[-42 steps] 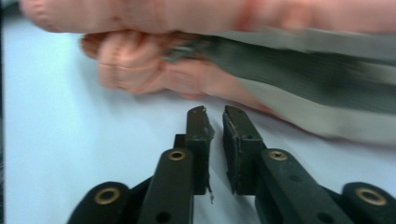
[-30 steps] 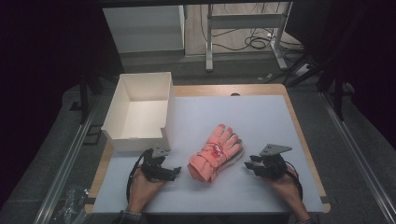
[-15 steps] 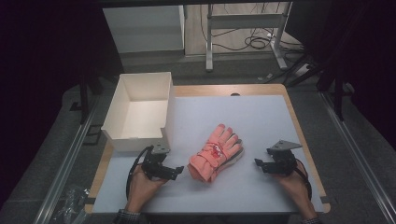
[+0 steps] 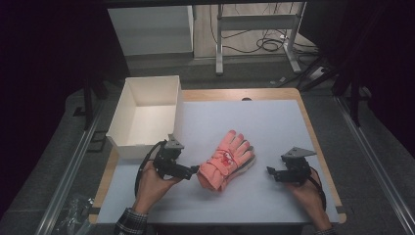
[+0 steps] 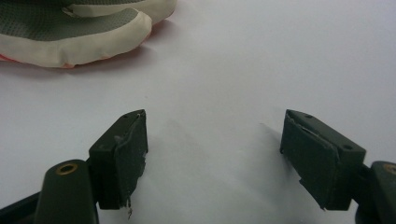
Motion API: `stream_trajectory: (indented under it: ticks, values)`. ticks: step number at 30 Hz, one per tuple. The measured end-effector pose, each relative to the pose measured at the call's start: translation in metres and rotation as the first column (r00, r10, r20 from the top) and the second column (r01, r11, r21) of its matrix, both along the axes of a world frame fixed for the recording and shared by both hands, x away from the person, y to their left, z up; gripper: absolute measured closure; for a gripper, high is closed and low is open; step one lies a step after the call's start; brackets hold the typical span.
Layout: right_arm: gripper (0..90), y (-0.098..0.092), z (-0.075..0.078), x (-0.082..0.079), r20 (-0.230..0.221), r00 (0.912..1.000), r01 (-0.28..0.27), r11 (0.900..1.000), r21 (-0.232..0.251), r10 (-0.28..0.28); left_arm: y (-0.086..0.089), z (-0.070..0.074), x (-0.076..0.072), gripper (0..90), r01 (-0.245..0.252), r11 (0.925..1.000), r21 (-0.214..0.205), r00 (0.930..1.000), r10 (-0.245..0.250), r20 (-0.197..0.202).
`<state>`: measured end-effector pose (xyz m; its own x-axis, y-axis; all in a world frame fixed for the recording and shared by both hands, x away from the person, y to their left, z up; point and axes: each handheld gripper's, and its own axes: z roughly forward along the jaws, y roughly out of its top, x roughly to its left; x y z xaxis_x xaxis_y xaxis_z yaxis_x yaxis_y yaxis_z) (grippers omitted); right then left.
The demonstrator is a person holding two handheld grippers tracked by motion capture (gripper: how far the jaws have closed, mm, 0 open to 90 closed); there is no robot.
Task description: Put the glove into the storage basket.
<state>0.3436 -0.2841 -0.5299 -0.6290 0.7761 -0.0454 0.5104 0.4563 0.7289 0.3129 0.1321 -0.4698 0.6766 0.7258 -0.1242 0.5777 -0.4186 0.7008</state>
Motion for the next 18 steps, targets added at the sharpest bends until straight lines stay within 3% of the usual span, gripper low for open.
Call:
stream_trajectory:
  ticks: [10, 18]
  values:
    - [23.4, 0.0, 0.0, 0.0, 0.001, 1.0, 0.0, 1.0, 0.0, 0.0, -0.029, 0.017, 0.006, 1.6, 0.091, 0.9955, -0.026, 0.9959, -0.091, -0.001]
    - [23.4, 0.0, 0.0, 0.0, 0.002, 1.0, 0.0, 1.0, 0.0, 0.0, -0.063, 0.009, 0.008, 0.0, 0.148, 0.989, -0.002, 0.989, -0.148, -0.013]
